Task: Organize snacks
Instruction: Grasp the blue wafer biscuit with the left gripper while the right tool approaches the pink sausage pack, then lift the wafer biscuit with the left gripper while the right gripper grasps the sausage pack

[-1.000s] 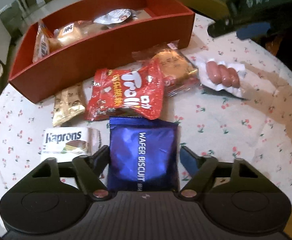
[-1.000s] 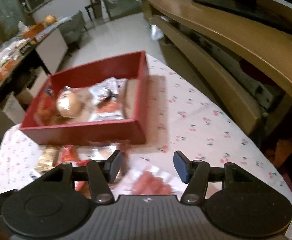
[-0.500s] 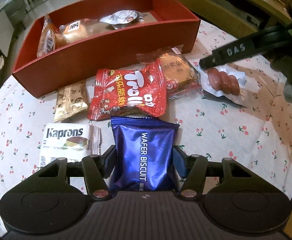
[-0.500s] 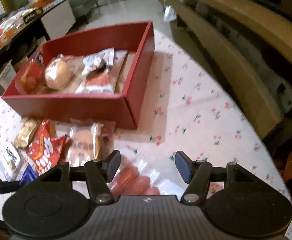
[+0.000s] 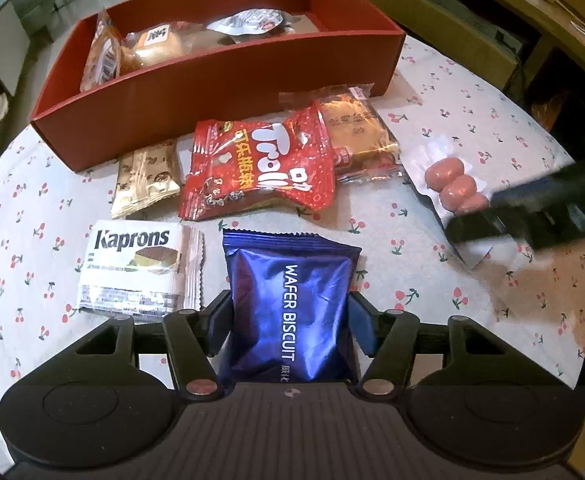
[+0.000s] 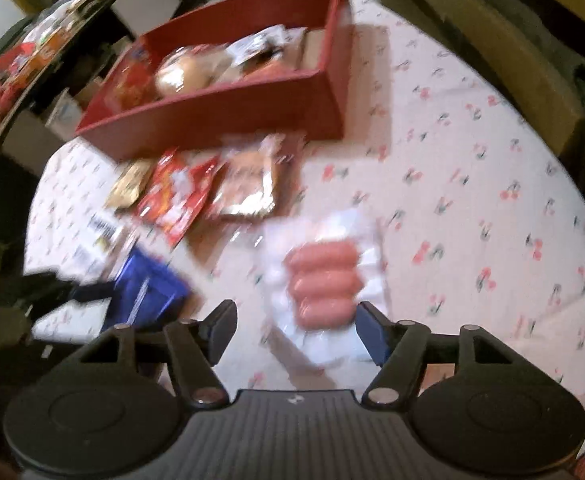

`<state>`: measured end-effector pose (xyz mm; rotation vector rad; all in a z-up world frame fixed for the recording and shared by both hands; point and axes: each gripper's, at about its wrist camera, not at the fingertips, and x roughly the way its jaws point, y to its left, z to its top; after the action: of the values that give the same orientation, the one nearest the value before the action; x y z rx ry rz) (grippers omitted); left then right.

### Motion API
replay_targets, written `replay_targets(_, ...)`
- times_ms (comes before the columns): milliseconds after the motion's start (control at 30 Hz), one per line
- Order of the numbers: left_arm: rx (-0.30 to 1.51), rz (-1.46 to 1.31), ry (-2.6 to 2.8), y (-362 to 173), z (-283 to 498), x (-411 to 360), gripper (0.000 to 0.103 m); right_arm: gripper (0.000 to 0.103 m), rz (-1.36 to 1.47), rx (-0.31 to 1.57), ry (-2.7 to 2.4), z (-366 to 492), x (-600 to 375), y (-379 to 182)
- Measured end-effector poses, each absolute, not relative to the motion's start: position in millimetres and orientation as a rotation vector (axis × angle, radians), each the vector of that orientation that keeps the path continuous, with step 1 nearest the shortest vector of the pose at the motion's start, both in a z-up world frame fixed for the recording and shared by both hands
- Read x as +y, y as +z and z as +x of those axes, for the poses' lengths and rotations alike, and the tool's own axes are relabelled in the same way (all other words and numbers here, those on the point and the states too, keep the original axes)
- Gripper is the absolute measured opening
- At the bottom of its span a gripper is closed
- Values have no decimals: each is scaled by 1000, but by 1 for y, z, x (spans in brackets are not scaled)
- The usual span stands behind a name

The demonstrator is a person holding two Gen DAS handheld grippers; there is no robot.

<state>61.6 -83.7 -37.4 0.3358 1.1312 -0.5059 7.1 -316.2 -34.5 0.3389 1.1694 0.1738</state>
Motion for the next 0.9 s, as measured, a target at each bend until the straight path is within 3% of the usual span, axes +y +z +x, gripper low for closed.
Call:
replay_targets(400,1133,319,-491,-40,68,-89,70,72,122,1128,100,38,-298,-42)
replay_targets(600,1130,330,-498,-43,68,-94,76,79,59,1142,88,36,-293,-49)
replay_targets(700,1127,336,-501,-44,68,-96,78,71,39,1137,79,33,-290,-49)
replay_targets(900,1118,322,-485,-41,67,-94,66,70,13,1106,91,23,-283,-44)
